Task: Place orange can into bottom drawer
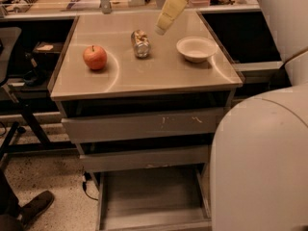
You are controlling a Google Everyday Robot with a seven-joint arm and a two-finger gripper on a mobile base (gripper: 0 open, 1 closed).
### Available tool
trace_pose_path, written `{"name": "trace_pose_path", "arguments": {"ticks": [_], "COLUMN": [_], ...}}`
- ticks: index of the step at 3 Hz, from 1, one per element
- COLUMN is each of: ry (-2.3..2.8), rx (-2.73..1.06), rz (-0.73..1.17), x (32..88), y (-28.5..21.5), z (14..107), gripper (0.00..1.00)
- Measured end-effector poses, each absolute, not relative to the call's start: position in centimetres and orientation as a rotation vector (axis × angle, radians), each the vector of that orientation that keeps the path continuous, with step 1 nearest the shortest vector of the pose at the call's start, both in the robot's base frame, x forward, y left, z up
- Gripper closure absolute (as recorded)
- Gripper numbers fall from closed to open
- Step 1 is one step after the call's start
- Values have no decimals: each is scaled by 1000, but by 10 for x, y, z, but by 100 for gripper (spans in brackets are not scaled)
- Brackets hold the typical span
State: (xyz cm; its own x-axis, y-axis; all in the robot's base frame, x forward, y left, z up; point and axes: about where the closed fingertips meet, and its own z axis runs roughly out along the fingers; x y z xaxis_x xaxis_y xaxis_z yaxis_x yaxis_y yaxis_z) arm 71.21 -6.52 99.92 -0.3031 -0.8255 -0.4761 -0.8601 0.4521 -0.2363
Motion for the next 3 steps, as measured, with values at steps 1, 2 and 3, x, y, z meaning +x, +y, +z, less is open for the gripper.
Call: {"name": "trace_pose_path", "arguments": {"ticks": [1,2,3], "ry": [2197,2239,2226], "rx": [-1386,-1326,-1329], "rz": [162,208,213], "x": [734,779,783], "y": [-44,-18,-13], "z": [976,939,936], "gripper": [0,0,0]}}
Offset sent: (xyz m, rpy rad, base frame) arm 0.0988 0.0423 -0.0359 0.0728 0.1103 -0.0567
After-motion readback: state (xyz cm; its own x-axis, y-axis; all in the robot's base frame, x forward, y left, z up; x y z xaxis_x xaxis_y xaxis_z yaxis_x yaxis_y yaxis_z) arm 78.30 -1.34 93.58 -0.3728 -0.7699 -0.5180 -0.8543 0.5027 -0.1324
